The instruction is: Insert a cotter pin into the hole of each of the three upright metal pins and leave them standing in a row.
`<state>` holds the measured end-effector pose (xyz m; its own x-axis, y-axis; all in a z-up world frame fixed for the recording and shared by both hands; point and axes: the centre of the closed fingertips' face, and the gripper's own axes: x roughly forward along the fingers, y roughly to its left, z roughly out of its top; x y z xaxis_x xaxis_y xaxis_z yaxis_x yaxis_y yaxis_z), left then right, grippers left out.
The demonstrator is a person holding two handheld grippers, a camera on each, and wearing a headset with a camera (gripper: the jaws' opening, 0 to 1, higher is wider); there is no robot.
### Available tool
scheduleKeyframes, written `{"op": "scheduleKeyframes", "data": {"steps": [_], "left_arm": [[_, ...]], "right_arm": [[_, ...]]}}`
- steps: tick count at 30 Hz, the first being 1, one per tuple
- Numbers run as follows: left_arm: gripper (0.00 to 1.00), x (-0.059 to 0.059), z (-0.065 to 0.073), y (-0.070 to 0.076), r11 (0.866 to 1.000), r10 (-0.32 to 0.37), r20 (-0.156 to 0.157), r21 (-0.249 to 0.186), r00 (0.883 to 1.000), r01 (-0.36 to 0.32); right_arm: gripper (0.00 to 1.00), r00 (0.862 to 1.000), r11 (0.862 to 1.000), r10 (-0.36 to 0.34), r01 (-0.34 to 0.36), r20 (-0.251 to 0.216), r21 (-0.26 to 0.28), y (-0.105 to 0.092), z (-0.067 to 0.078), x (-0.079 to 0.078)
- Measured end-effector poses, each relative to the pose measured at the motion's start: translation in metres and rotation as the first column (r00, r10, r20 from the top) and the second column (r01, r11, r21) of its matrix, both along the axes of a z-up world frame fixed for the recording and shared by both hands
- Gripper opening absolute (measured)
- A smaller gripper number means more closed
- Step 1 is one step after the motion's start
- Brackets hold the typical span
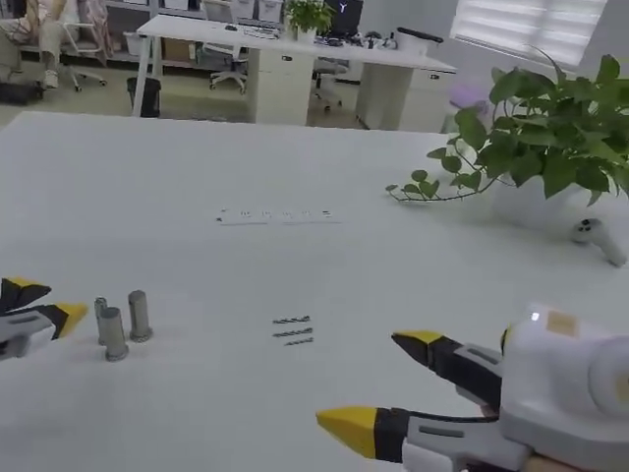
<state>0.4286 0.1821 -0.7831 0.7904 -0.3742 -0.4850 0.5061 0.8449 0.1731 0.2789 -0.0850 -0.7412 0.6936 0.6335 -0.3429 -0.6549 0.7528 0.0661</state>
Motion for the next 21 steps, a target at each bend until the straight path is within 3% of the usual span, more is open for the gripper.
{"op": "scheduleKeyframes", "data": {"steps": [15, 21], "left_arm": [[0.21, 0.017, -0.03, -0.007, 0.994, -0.099, -0.037, 0.041, 0.994, 0.101], [0.18, 0.017, -0.031, -0.014, 0.986, -0.164, -0.032, 0.014, 0.986, 0.164]], "right_arm": [[0.79, 1.0, 1.0, -0.01, 0.01, -0.03, -0.02, -0.002, -0.007, 0.005], [0.79, 0.999, 1.0, -0.006, 0.004, -0.047, -0.031, 0.0, -0.013, 0.006]]}}
